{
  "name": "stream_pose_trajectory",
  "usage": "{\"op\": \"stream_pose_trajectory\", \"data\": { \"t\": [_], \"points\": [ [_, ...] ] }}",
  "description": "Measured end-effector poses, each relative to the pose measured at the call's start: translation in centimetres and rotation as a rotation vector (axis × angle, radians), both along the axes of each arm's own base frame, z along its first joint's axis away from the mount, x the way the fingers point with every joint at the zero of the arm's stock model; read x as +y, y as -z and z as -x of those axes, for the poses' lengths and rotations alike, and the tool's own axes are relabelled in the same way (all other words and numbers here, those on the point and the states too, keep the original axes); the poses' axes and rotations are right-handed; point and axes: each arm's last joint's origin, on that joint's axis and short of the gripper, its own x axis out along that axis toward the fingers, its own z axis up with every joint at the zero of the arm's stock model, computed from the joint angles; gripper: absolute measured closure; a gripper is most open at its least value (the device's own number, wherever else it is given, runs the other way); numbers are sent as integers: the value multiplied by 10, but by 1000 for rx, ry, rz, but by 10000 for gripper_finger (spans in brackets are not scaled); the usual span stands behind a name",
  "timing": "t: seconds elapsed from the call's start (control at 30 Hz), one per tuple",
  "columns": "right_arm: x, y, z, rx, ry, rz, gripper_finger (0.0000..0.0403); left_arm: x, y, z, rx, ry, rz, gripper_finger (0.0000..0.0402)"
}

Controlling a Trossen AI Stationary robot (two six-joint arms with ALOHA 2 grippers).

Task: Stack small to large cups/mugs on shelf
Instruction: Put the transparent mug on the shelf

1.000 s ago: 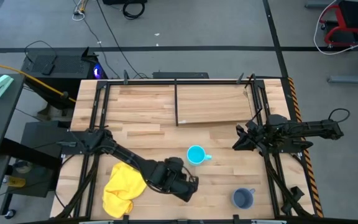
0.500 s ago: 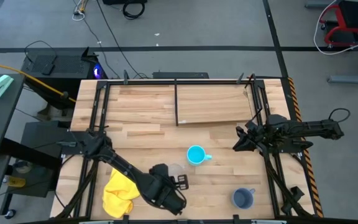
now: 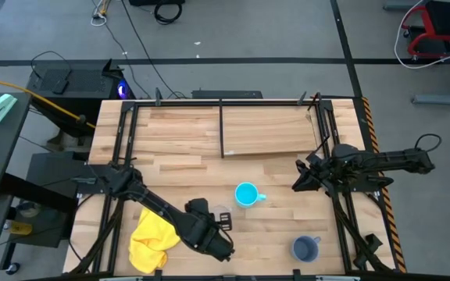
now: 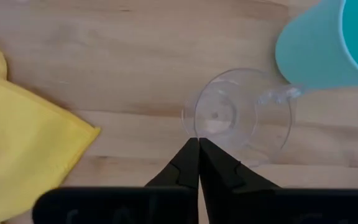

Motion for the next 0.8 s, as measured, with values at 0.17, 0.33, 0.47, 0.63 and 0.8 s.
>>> {"op": "stream_pose_trajectory", "data": {
  "t": [0.17, 0.33, 0.47, 0.63, 0.8],
  "points": [
    [0, 2, -1, 24, -1, 2, 341, 9, 0, -5, 7, -23, -2, 327],
    [0, 4, -3, 46, -1, 2, 341, 19, 1, -10, 56, -47, 73, 291],
    [0, 5, -3, 43, -3, 20, 341, 23, 7, -13, 73, -60, 98, 277],
    [0, 4, -3, 40, -3, 23, 341, 27, 10, -18, 89, -41, 129, 276],
    [0, 5, -3, 40, -4, 25, 341, 35, 13, -25, 87, -38, 136, 286]
  ]
}}
